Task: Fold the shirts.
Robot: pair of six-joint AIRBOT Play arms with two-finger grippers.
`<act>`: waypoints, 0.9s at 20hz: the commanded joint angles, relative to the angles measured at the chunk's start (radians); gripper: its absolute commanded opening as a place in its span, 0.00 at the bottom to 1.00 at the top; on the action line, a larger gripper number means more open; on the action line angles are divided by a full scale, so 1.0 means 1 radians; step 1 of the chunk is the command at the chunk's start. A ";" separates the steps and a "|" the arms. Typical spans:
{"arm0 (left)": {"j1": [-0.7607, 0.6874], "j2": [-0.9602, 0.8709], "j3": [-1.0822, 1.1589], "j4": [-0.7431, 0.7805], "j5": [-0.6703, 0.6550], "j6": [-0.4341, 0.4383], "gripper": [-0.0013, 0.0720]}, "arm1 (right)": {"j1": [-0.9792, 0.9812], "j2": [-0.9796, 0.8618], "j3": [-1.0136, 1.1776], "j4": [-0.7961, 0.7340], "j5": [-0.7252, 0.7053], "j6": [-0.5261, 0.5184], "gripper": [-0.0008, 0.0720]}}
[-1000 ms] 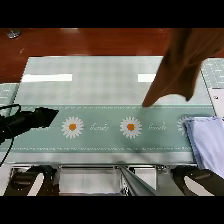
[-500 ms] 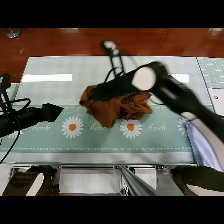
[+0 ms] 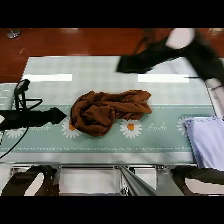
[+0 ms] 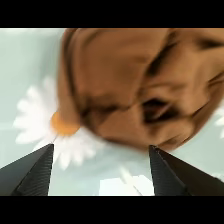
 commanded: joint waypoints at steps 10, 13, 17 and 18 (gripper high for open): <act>0.046 -0.098 -0.299 -0.348 0.309 0.089 0.97 | -0.583 0.553 -1.040 0.116 -0.122 -0.178 0.87; 0.071 -0.164 -0.276 -0.344 0.333 0.129 0.97 | -0.531 0.553 -1.088 0.116 -0.144 -0.179 0.87; 0.071 -0.316 -0.258 -0.374 0.365 0.163 0.97 | -0.445 0.552 -1.098 0.116 -0.218 -0.136 0.87; 0.069 -0.345 -0.253 -0.398 0.373 0.197 0.97 | -0.425 0.552 -1.098 0.116 -0.234 -0.121 0.87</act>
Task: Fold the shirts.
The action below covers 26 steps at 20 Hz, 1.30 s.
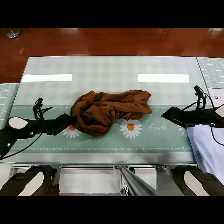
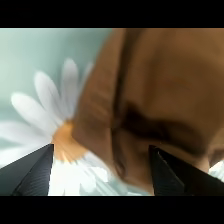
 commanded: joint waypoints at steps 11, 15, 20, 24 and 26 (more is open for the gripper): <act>-0.014 -0.245 0.182 -0.121 -0.063 0.291 0.04 | 0.191 -0.172 -0.008 0.074 -0.161 0.060 0.87; -0.014 -0.246 0.227 -0.121 -0.082 0.298 0.04 | 0.191 -0.327 0.085 0.155 -0.169 0.041 0.87; -0.014 -0.246 0.227 -0.121 -0.081 0.298 0.04 | 0.201 -0.521 0.239 0.302 -0.171 0.019 0.87; -0.014 -0.246 0.230 -0.121 -0.083 0.298 0.04 | 0.252 -0.602 0.346 0.281 -0.150 0.017 0.13; 0.000 -0.242 0.266 -0.121 -0.111 0.298 0.04 | 0.254 -0.594 0.439 0.248 -0.105 -0.007 0.04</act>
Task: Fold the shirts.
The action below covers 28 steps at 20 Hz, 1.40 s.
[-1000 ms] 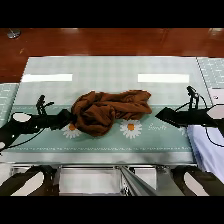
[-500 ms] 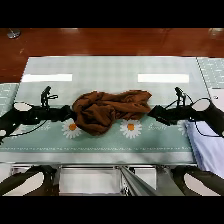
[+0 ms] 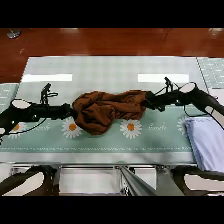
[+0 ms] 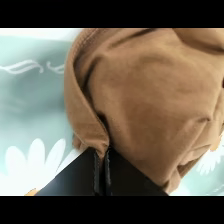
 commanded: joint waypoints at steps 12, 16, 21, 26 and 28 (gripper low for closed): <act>0.152 0.177 1.061 -0.015 -0.117 -0.168 0.04 | -0.024 0.186 1.222 -0.493 0.433 0.089 0.04; 0.314 0.303 1.192 0.059 -0.117 -0.200 0.04 | -0.024 0.476 1.115 -0.613 0.441 0.078 0.04; 0.501 0.468 1.198 0.280 -0.129 -0.259 0.04 | -0.024 0.723 1.043 -0.739 0.575 0.095 0.05; 0.460 0.486 1.078 0.334 -0.299 -0.283 0.04 | -0.024 0.863 0.719 -0.768 0.706 0.142 0.04; 0.413 0.482 0.901 0.297 -0.355 -0.310 0.04 | -0.024 0.896 0.496 -0.767 0.668 0.156 0.04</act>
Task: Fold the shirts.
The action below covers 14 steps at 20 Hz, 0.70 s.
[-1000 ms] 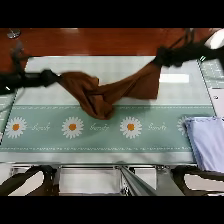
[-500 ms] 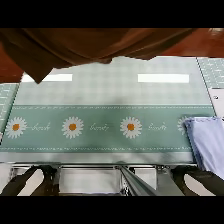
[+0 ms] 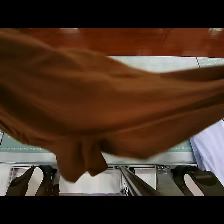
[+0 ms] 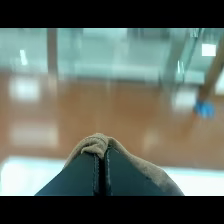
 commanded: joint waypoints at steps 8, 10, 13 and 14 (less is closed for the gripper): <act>-0.334 -0.152 -0.891 -0.042 0.362 -0.037 0.04 | -0.073 -0.148 -0.815 -0.139 -0.493 0.166 0.04; -0.367 -0.269 -0.888 -0.067 0.467 -0.037 0.04 | -0.157 -0.279 -0.784 -0.072 -0.640 0.163 0.04; -0.393 -0.426 -0.827 -0.161 0.559 -0.037 0.04 | -0.236 -0.495 -0.650 0.109 -0.666 0.090 0.04; -0.396 -0.474 -0.793 -0.197 0.562 -0.037 0.04 | -0.244 -0.570 -0.588 0.180 -0.636 0.051 0.04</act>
